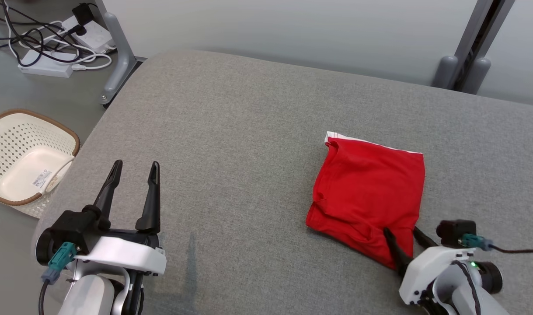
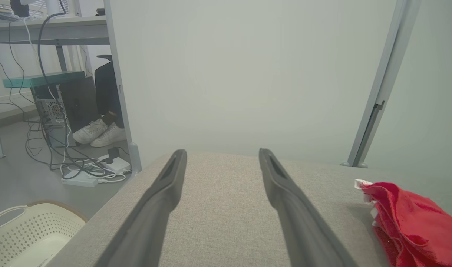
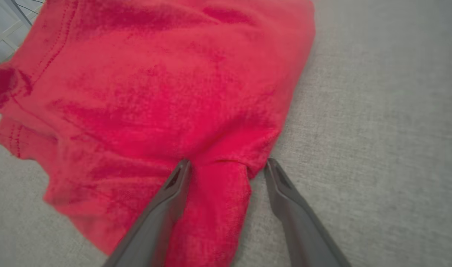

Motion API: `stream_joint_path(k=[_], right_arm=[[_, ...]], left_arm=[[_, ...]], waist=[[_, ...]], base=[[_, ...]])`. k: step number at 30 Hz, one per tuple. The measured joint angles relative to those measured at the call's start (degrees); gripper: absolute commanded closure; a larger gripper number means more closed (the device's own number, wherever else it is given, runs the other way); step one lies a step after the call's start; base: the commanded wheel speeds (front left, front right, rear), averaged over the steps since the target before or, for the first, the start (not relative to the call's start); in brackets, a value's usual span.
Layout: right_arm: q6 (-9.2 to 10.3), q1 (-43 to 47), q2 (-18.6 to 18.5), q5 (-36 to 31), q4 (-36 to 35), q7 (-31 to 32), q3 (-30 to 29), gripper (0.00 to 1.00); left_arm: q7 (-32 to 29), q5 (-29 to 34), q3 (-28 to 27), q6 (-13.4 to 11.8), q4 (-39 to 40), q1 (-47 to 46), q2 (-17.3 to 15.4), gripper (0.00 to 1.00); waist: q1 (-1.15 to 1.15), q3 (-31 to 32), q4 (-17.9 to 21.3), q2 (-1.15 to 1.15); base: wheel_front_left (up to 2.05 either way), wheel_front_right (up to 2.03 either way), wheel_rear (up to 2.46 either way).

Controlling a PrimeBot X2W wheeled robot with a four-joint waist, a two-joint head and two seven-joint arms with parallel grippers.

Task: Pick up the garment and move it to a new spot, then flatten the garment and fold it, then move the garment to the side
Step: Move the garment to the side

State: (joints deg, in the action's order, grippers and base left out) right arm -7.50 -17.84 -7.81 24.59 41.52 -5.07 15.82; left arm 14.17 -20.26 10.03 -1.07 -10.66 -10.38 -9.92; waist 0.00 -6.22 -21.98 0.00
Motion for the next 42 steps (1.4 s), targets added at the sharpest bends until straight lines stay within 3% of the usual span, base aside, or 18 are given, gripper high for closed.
stream_joint_path(k=[1,2,3,4,14,22,32,38,42], right_arm=[[0.00,-0.8,0.3,1.2,1.0,0.4,1.2,0.00],[0.00,-1.6,0.3,1.8,2.0,0.9,2.4,0.18],[0.00,-2.4,0.3,2.7,2.5,0.9,3.3,0.70],[0.01,-3.1,0.3,4.0,3.2,1.0,4.3,1.00],[0.00,-7.0,-2.7,9.8,2.4,-0.8,14.2,1.00],[0.00,-8.1,-10.5,10.2,-2.4,-2.0,19.9,1.00],[-0.01,-9.9,-19.2,9.9,-9.5,0.4,21.3,1.00],[-0.01,-17.5,-21.6,8.7,-17.0,3.3,23.5,1.00],[-0.01,-22.3,-25.3,8.4,-21.0,6.0,23.3,1.00]], left_arm=[[0.0,0.0,0.0,0.0,0.0,0.0,0.0,0.00],[0.1,0.0,-0.1,0.0,0.0,0.0,0.0,0.00],[0.2,0.0,-0.2,0.0,0.0,0.0,-0.1,0.00],[0.2,0.0,-0.2,0.0,0.0,0.0,0.0,0.00],[0.5,0.1,-0.5,-0.5,0.9,-0.1,0.0,0.00],[0.6,0.1,-0.9,-0.5,2.9,0.5,-0.5,0.00],[0.5,0.2,-0.6,-0.6,5.0,-0.7,-1.2,0.00],[-0.1,0.1,-0.5,-0.5,5.4,-1.7,-1.8,0.00],[-0.3,0.1,-0.3,-0.5,5.7,-2.0,-2.1,0.00]], waist=[[0.00,-0.1,0.0,0.00],[0.00,-0.3,0.1,0.00],[0.00,-0.4,0.2,0.00],[0.00,-0.5,0.4,0.00],[0.00,-1.2,4.5,0.00],[0.00,-1.8,14.2,0.00],[0.00,-3.7,26.9,0.00],[0.00,-6.2,32.3,0.00],[0.00,-8.1,34.2,0.00]], base=[[0.00,0.00,0.00],[0.00,0.00,0.00],[0.00,0.00,0.00],[0.00,0.00,0.00],[0.00,0.00,0.00],[0.00,0.00,0.00],[0.00,0.00,0.00],[0.00,0.00,0.00],[0.00,0.00,0.00]])
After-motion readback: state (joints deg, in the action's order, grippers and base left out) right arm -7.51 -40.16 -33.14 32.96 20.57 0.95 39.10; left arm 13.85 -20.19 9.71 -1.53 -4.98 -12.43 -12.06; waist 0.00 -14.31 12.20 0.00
